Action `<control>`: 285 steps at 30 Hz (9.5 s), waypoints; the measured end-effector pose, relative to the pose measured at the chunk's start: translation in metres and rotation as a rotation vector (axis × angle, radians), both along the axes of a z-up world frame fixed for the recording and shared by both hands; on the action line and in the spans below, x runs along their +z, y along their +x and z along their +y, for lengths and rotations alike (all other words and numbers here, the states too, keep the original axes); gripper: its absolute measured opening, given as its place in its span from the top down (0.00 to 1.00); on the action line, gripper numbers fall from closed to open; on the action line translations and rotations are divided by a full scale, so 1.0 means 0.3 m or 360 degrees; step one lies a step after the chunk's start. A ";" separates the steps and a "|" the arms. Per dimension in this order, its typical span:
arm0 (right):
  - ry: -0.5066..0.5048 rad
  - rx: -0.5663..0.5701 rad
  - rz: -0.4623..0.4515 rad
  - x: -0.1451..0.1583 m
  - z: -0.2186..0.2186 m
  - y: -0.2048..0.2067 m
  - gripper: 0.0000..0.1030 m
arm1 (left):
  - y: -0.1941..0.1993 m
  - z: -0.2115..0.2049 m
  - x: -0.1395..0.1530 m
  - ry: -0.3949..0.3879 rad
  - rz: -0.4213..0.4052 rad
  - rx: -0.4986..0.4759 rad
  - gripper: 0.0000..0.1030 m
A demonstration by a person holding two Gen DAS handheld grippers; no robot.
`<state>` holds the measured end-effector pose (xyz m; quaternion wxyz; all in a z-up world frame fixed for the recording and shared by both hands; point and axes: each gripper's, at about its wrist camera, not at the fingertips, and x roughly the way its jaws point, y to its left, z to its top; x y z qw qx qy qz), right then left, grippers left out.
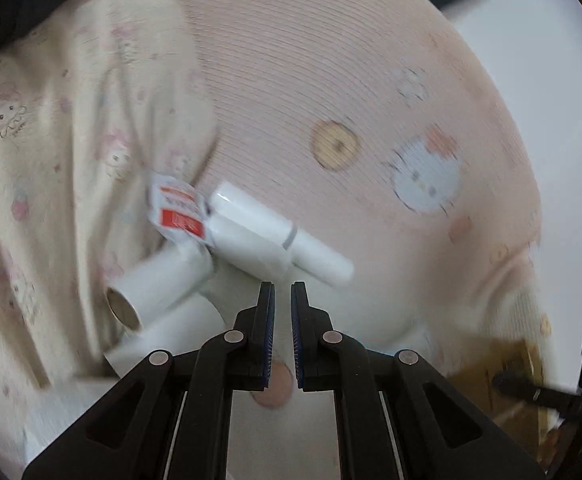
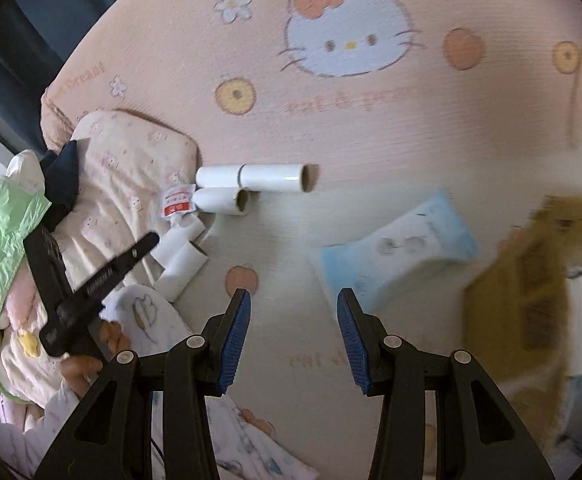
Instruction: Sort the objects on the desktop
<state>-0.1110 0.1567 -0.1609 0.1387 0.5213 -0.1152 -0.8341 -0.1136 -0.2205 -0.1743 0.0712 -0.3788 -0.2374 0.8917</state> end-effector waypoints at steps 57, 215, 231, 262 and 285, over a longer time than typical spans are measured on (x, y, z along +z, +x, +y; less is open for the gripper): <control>-0.0324 0.0074 -0.0278 -0.487 -0.322 -0.522 0.59 | -0.674 0.215 -0.184 -0.0615 -0.1142 -0.0737 0.50; 0.0363 0.0247 -0.0376 -0.495 -0.040 0.098 0.59 | 0.039 0.472 -0.523 0.0832 -0.0939 -0.0617 0.59; 0.0256 0.0152 -0.0212 -0.331 -0.006 0.213 0.59 | 0.115 0.484 -0.334 0.0678 -0.0757 -0.0797 0.59; 0.0396 0.0094 0.0517 0.150 0.089 0.379 0.59 | 0.166 0.784 0.317 0.0283 -0.0146 -0.1099 0.59; 0.0354 -0.0247 0.0359 0.186 0.595 0.285 0.59 | 0.057 1.408 0.382 0.0086 -0.0389 -0.1443 0.59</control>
